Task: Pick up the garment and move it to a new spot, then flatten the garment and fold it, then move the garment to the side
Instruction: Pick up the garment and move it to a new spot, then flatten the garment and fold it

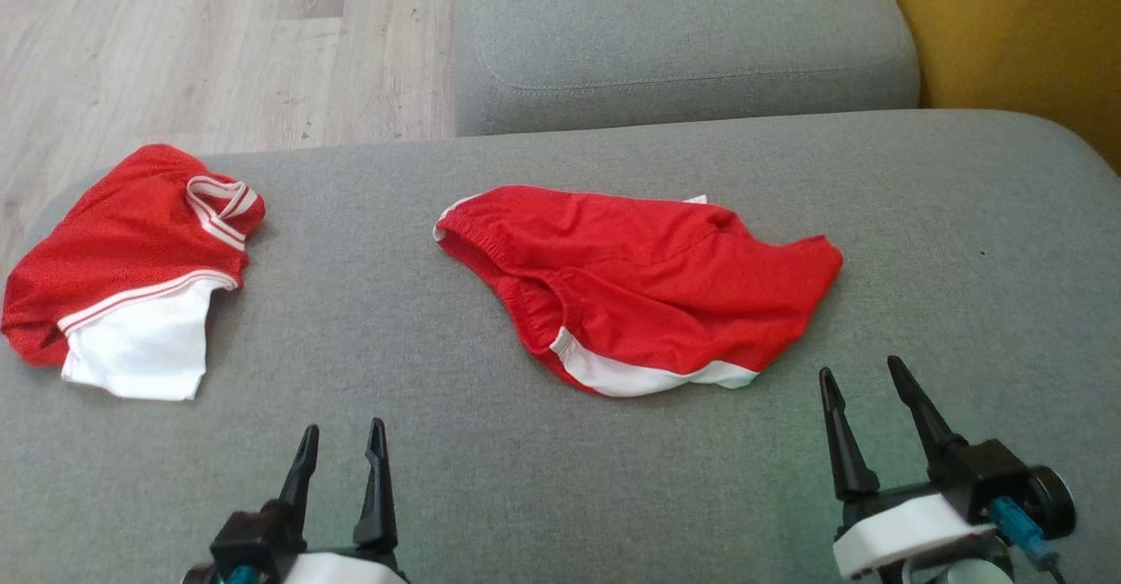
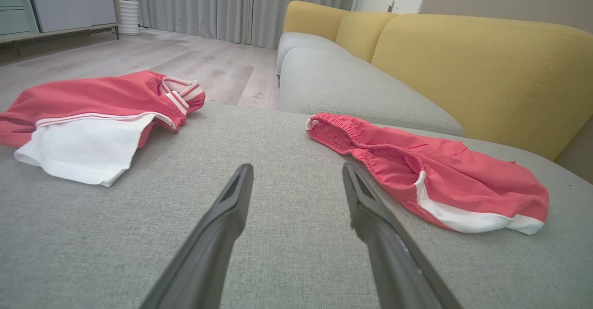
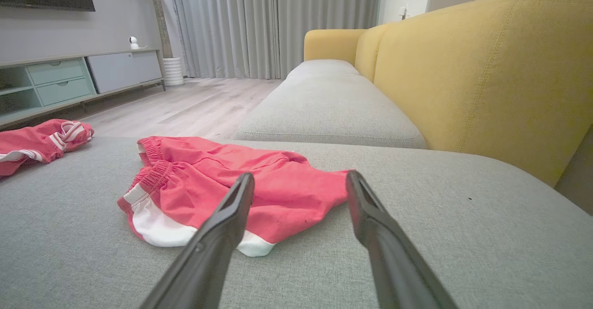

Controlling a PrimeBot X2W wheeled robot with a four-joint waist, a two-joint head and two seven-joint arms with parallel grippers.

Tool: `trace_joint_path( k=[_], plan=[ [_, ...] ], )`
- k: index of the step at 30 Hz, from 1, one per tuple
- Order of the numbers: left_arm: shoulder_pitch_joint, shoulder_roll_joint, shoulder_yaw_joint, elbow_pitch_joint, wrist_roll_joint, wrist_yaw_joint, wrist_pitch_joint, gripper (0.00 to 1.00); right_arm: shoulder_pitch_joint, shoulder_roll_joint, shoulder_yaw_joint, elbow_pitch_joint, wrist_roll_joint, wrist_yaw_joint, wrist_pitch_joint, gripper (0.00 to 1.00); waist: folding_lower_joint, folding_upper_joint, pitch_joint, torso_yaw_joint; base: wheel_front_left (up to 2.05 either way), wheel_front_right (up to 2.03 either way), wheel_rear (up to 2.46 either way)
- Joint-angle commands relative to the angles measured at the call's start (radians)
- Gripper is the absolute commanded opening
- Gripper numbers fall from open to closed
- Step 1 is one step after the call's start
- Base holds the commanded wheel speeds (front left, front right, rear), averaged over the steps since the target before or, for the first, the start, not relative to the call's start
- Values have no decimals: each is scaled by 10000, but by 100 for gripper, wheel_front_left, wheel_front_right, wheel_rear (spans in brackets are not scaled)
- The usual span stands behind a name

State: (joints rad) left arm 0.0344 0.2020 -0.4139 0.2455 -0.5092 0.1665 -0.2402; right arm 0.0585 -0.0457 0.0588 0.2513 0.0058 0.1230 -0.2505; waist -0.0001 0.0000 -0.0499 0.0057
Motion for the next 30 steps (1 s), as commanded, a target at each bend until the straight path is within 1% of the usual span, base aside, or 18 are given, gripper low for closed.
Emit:
trace_joint_path(
  k=[1,9,30],
  plan=[
    [-285,104,472,-431,-4,75,-120,100,-196,-45,255,-315,105,77,-72,100,1,0,-2,-26,0,0,0],
    [12,190,428,-706,-20,252,-17,100,-128,-45,200,-177,203,77,-83,100,1,0,-24,-80,0,0,0],
    [-32,362,260,-782,-49,330,206,100,-222,-45,130,16,196,77,-96,100,1,0,81,-13,0,0,0]
  ],
)
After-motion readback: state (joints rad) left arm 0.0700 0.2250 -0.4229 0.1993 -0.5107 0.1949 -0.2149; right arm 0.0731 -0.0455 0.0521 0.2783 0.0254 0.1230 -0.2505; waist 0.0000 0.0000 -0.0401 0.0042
